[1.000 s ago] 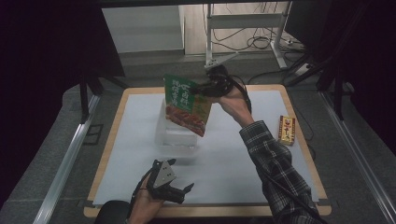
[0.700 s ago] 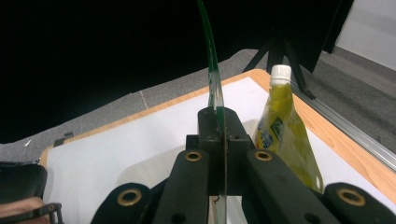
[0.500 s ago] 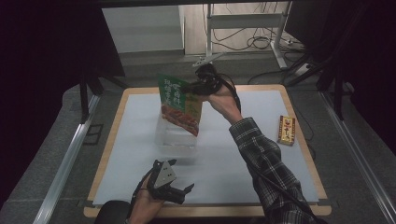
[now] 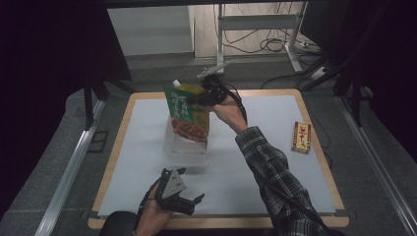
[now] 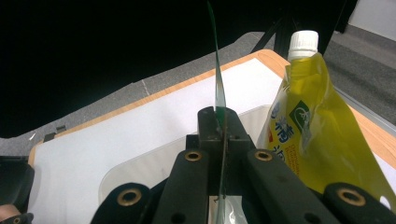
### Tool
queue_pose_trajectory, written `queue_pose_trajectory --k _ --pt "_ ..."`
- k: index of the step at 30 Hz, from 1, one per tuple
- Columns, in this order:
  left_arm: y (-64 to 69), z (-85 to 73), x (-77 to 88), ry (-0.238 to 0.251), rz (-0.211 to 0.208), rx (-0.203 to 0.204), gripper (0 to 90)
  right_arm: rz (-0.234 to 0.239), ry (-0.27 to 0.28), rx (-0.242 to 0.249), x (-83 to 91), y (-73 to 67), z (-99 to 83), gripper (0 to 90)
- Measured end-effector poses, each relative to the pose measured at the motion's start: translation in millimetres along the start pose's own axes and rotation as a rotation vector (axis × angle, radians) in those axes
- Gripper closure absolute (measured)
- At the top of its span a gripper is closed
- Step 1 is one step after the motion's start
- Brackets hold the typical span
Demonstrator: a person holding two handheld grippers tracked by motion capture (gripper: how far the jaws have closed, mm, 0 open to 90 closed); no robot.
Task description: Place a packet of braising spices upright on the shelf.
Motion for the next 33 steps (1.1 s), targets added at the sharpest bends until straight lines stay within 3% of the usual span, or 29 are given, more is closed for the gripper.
queue_pose_trajectory --k 7,11,15,18,19,21,23,33 --pt "1.2 0.0 -1.0 -0.006 0.001 -0.007 0.4 0.014 0.021 -0.031 -10.5 3.2 1.5 88.7" --pt "0.9 0.0 -0.5 -0.007 0.006 -0.01 0.4 -0.018 0.005 -0.019 -7.8 2.3 0.7 86.2" --pt "-0.2 0.0 0.2 -0.001 0.009 -0.006 0.3 -0.053 -0.034 0.005 -3.4 0.2 -3.0 69.4" --pt "-0.2 -0.4 -0.3 -0.005 0.012 -0.006 0.3 -0.067 -0.031 0.003 0.3 2.0 -5.5 63.3" --pt "-0.4 -0.7 -0.1 -0.016 0.017 -0.023 0.3 -0.071 -0.022 -0.003 3.9 3.5 -8.8 53.8" --pt "0.9 -0.1 -0.9 -0.008 0.014 -0.015 0.2 -0.076 -0.02 -0.001 5.2 4.0 -10.4 50.6" --pt "1.3 -0.5 -1.3 -0.015 0.016 -0.023 0.1 -0.088 -0.018 0.009 10.4 5.9 -17.9 41.0" --pt "1.7 -0.5 -1.8 -0.014 0.015 -0.025 0.1 -0.177 -0.03 0.002 24.6 12.0 -42.2 27.8"
Point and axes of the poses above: each handheld gripper's, and its own axes: x roughly backward along the jaws, z roughly out of its top, y roughly to its right, the point moved 5 cm from there along -x, roughly forward along the jaws, and after that the axes turned 15 degrees about -y, right-handed, at the moved point
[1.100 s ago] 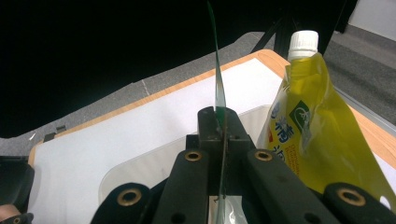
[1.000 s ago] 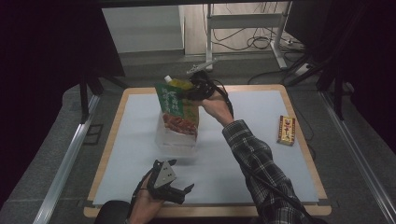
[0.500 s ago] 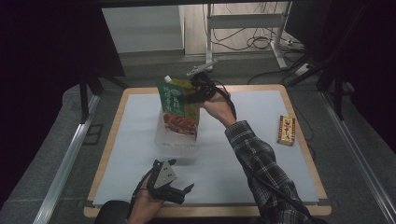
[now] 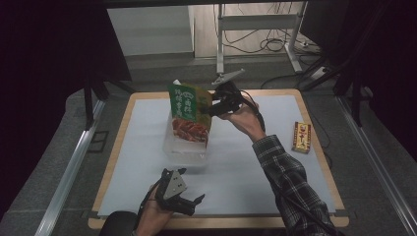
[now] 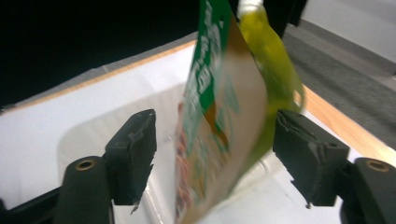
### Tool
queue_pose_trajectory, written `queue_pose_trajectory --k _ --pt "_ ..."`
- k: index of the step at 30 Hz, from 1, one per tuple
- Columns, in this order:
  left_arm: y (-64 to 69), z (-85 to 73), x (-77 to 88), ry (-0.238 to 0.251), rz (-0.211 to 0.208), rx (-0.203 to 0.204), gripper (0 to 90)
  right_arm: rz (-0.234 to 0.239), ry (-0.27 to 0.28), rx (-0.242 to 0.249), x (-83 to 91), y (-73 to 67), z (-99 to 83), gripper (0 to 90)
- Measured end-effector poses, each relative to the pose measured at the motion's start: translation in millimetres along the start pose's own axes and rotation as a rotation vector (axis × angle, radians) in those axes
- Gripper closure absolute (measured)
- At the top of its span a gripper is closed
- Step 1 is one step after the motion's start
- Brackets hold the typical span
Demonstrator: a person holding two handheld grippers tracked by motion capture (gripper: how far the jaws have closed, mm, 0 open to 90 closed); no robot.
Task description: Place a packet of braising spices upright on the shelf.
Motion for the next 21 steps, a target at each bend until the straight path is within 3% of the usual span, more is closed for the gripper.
queue_pose_trajectory --k 1,5,16,21 --pt "0.5 0.1 -0.3 0.0 0.0 -0.002 0.1 -0.039 0.014 -0.003 2.7 2.1 -6.6 24.1" --pt "0.5 0.2 -0.2 0.002 0.0 -0.004 0.1 -0.071 0.029 -0.025 8.0 5.8 -19.4 19.8" --pt "2.0 0.6 -0.9 0.002 -0.002 -0.007 0.1 -0.118 -0.003 -0.047 16.0 6.8 -54.3 12.3" --pt "2.0 0.6 -0.6 -0.003 -0.004 -0.003 0.1 -0.11 0.002 -0.061 14.8 5.2 -69.8 10.5"
Point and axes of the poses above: each handheld gripper's, and its own axes: x roughly backward along the jaws, z roughly out of its top, y roughly to its right, the point moved 5 cm from there along -x, roughly forward along the jaws, and after that the axes turned 15 degrees about -y, right-handed, at the moved point
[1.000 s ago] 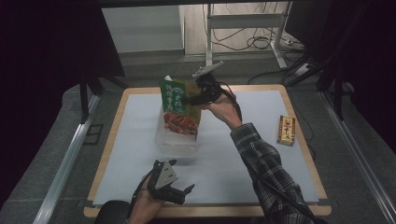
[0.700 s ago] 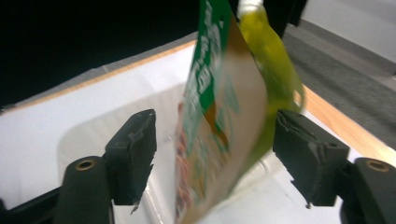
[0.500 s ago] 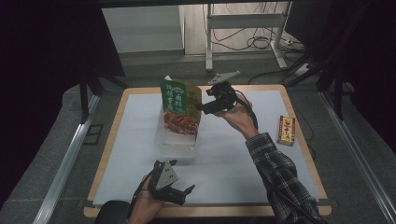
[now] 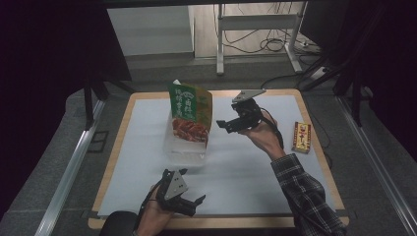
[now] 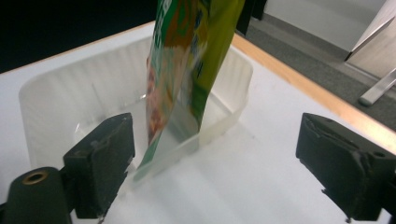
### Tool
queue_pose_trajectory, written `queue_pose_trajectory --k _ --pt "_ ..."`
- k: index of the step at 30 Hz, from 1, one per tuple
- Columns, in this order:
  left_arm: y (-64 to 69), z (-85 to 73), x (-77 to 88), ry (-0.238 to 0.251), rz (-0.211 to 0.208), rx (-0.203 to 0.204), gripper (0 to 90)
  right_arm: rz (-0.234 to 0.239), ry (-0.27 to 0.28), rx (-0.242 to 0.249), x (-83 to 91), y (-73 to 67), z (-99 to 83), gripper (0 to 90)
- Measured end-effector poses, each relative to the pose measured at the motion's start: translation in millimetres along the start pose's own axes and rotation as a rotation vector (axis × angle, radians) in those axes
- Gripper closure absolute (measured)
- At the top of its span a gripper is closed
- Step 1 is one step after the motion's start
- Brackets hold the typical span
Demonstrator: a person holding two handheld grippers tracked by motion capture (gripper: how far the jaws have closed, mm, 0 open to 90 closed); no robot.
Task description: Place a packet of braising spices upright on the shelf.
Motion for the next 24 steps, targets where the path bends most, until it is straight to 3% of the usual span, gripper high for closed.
queue_pose_trajectory --k 4,9,17,19,24 --pt "0.6 0.1 -0.4 -0.003 0.001 -0.001 0.0 -0.005 -0.007 -0.013 -0.8 1.0 -20.8 7.5" --pt "1.0 -0.4 -1.7 -0.011 -0.001 -0.005 0.1 -0.026 -0.026 0.003 2.2 3.0 -41.9 4.7" --pt "3.2 -0.9 -4.8 -0.024 -0.002 -0.023 0.0 -0.045 -0.006 -0.037 5.0 12.5 -68.4 3.6" --pt "3.0 -0.9 -5.0 -0.021 0.0 -0.018 0.0 -0.058 0.01 -0.05 3.7 15.0 -78.3 3.6" --pt "2.6 -1.0 -4.4 -0.017 0.001 -0.015 0.0 -0.108 -0.019 -0.032 1.6 20.8 -86.8 3.4"
Point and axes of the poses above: each handheld gripper's, and its own axes: x roughly backward along the jaws, z roughly out of its top, y roughly to its right, the point moved 5 cm from there along -x, roughly forward along the jaws, and after that the axes turned 15 degrees about -y, right-handed, at the moved point
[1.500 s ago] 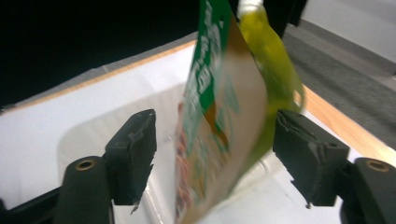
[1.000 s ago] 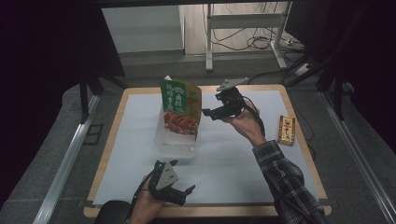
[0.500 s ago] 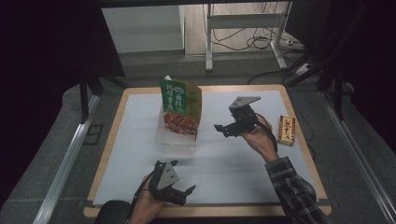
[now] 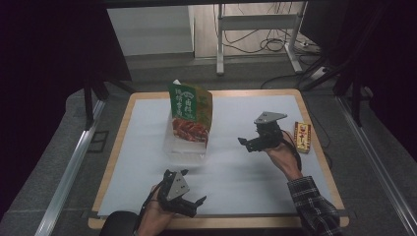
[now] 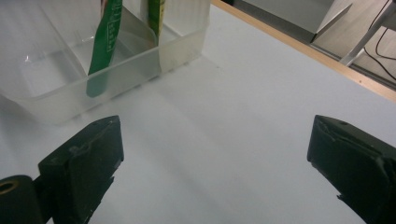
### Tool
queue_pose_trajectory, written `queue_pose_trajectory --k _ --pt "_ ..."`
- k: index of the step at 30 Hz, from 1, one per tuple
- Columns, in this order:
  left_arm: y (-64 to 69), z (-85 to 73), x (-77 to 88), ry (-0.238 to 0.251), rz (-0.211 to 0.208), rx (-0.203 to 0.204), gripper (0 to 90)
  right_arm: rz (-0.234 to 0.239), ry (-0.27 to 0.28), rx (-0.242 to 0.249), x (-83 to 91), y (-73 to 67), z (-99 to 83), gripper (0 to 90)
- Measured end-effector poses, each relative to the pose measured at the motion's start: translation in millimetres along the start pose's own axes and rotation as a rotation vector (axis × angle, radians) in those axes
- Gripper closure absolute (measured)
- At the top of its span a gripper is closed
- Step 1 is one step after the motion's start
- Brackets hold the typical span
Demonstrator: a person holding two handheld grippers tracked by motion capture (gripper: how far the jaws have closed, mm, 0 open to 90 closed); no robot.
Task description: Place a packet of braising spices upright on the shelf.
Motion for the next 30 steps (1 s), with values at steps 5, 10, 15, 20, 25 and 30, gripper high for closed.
queue_pose_trajectory --k 5,10,15,20,25,30 --pt "0.9 0.2 0.0 0.0 -0.001 -0.003 0.0 -0.013 -0.015 -0.02 0.8 5.5 -7.5 3.4" --pt "0.6 0.0 -0.4 -0.001 0.002 -0.001 0.0 -0.038 -0.026 -0.044 4.7 15.2 -15.6 3.4" --pt "-1.3 -0.6 -0.4 -0.001 0.008 0.009 0.0 -0.057 -0.034 -0.072 7.6 25.7 -23.4 3.4" --pt "-1.8 -1.0 -0.1 -0.008 0.013 0.002 0.0 -0.076 -0.046 -0.107 7.6 34.0 -31.7 3.4" --pt "-1.0 -0.7 -0.3 -0.003 0.011 0.007 0.0 -0.095 -0.047 -0.15 8.5 41.3 -35.1 3.4" --pt "-1.7 -1.1 -0.4 -0.01 0.011 0.001 0.0 -0.114 -0.052 -0.191 11.1 50.6 -40.6 3.1"
Point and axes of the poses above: each handheld gripper's, and its own axes: x roughly backward along the jaws, z roughly out of its top, y roughly to its right, the point moved 5 cm from there along -x, roughly forward along the jaws, and after that the axes turned 15 degrees about -y, right-handed, at the moved point
